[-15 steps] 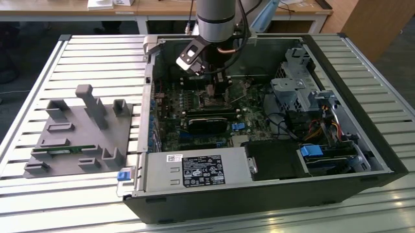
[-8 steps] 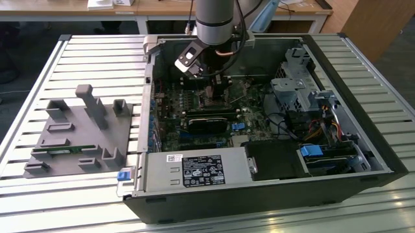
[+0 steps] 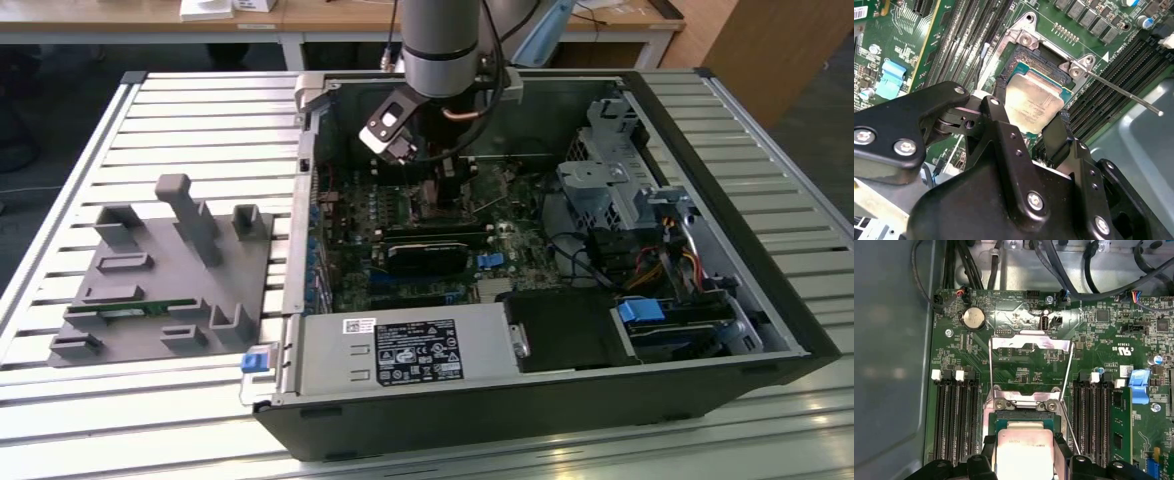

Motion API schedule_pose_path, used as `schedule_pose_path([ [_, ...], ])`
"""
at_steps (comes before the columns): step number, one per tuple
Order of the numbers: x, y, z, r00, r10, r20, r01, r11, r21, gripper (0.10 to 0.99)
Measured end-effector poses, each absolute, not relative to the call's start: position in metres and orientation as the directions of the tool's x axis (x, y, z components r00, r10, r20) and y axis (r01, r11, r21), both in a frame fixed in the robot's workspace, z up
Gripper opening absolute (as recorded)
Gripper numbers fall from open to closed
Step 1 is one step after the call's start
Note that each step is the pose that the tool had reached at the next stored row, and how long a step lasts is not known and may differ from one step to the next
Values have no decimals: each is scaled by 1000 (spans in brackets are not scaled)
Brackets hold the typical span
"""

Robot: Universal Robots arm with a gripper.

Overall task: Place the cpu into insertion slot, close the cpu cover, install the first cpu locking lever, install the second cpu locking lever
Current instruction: 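Place the cpu into insertion slot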

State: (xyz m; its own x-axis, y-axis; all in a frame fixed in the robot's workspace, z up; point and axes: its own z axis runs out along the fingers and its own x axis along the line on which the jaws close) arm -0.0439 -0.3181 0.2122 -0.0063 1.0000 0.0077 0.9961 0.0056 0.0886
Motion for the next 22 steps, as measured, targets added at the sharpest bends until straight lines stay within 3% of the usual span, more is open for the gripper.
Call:
schedule_pose_path([
  [22,-44,-318,197,3,1000,8,996,-4,89,537],
])
